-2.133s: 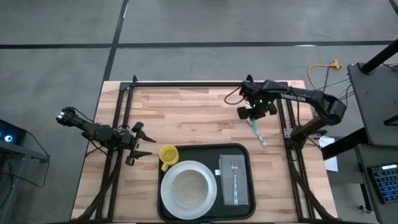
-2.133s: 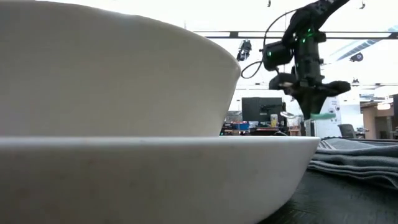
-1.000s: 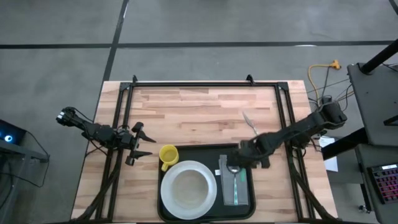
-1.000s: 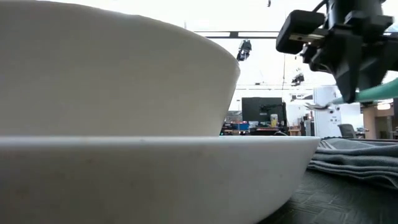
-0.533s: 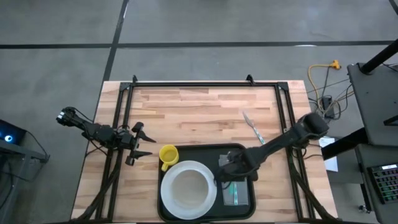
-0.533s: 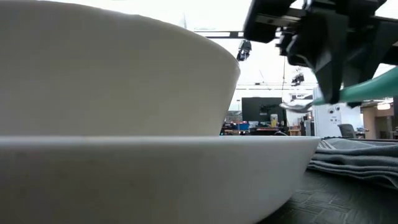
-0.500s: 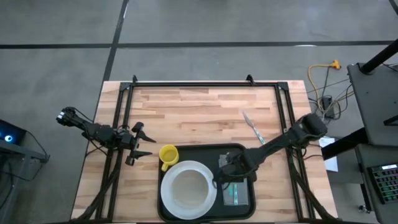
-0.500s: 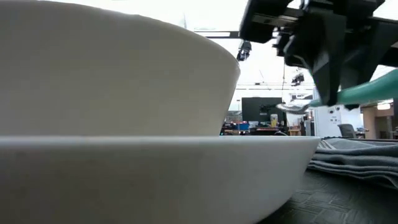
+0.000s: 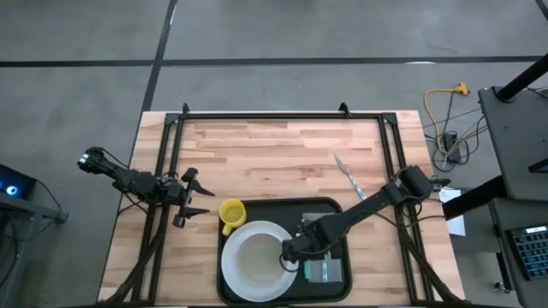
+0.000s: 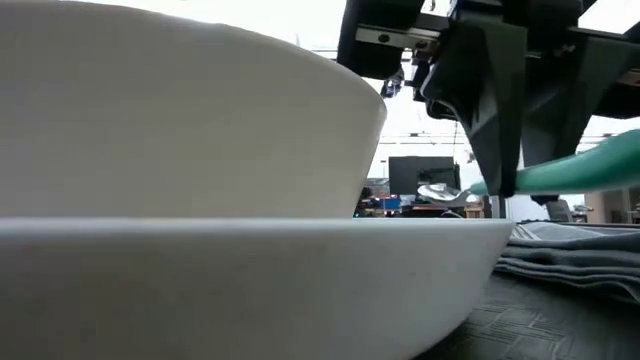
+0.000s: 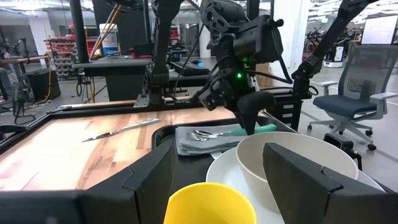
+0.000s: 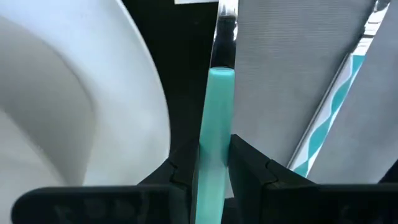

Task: Set up tray
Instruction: Put the green spoon to the left of the white fork on the gray napkin on the black serving tray

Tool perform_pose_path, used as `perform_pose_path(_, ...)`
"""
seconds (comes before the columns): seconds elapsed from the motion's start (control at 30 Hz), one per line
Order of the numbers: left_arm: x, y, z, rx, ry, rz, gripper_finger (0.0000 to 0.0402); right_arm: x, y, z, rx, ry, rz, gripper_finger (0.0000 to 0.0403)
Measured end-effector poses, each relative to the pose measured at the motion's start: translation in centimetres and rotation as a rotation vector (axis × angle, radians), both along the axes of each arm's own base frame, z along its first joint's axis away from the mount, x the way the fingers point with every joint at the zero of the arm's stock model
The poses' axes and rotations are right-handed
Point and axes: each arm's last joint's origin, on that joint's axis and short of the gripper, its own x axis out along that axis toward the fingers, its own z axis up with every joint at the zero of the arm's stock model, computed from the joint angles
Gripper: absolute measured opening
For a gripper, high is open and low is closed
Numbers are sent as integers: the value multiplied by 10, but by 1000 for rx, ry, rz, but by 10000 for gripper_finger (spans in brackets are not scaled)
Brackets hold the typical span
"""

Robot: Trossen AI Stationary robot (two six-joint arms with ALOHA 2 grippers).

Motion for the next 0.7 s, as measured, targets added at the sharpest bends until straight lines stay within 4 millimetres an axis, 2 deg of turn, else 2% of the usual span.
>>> perform_pose_path(0.23,0,0,0,0,0,0,224,-10,3,6,-18,39,-1,56)
perform_pose_path(0.7,0,0,0,0,0,0,224,-17,6,-2,-35,72,-28,56)
